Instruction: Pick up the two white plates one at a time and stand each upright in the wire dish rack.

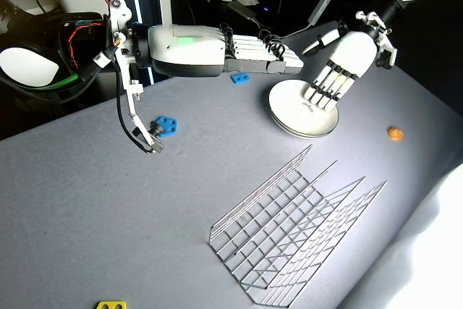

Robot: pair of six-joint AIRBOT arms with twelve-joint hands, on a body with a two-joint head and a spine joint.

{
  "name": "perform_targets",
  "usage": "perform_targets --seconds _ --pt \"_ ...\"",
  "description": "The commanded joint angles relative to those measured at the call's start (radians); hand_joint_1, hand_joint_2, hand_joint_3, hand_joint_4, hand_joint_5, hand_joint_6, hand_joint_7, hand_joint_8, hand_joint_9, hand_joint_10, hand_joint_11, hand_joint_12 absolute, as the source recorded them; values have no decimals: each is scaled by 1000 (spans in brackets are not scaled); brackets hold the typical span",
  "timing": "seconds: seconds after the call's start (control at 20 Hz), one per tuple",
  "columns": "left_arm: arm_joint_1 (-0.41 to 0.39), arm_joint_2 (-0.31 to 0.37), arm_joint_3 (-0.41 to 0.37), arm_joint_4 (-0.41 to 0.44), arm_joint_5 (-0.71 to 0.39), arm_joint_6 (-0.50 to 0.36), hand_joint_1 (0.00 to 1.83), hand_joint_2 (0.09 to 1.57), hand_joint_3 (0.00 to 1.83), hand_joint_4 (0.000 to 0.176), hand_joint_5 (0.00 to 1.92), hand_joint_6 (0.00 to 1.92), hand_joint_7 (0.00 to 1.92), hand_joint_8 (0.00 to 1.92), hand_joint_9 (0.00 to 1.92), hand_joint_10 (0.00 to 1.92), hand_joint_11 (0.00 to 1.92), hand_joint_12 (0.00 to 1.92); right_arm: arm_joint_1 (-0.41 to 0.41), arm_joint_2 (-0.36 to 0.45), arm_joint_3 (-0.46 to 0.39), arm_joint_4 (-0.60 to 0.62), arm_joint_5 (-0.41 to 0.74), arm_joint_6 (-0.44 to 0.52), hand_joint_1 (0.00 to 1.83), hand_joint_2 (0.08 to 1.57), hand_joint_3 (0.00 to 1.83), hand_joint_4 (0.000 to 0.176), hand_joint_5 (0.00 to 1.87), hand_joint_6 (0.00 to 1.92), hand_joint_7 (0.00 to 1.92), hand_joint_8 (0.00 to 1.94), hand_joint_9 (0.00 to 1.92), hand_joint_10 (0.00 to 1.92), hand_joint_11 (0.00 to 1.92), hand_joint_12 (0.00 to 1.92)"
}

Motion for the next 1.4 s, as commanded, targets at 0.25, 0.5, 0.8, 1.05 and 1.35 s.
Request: perform_targets --seconds 0.25,0.5,0.8,1.05,1.35 --pt "9 0 1 -17 -42 1 0 1093 5 0 65 6 63 2 45 2 23 31 2 5 -5 -2 129 -19 0 1278 0 0 0 0 0 0 0 0 0 0" --pt "24 -3 -2 -14 -37 13 0 1088 1 0 54 2 53 0 37 0 18 32 -2 5 -5 -8 116 -29 0 1285 3 0 0 0 0 0 0 0 0 0" --pt "21 -10 -23 -9 -14 17 0 1092 3 0 75 7 72 6 50 8 23 40 -11 3 -4 -21 112 -34 0 1298 7 0 0 0 0 0 0 0 0 0" --pt "7 -12 -96 -17 15 15 0 1090 2 0 75 8 68 6 50 6 19 42 34 -21 -3 -20 -70 -45 0 1303 8 0 0 0 0 0 0 0 0 0" --pt "-10 -26 -181 -30 71 13 0 1090 1 0 56 0 49 0 28 0 0 38 117 -123 13 -20 -215 -189 634 1216 0 0 0 0 0 0 0 0 0 0"
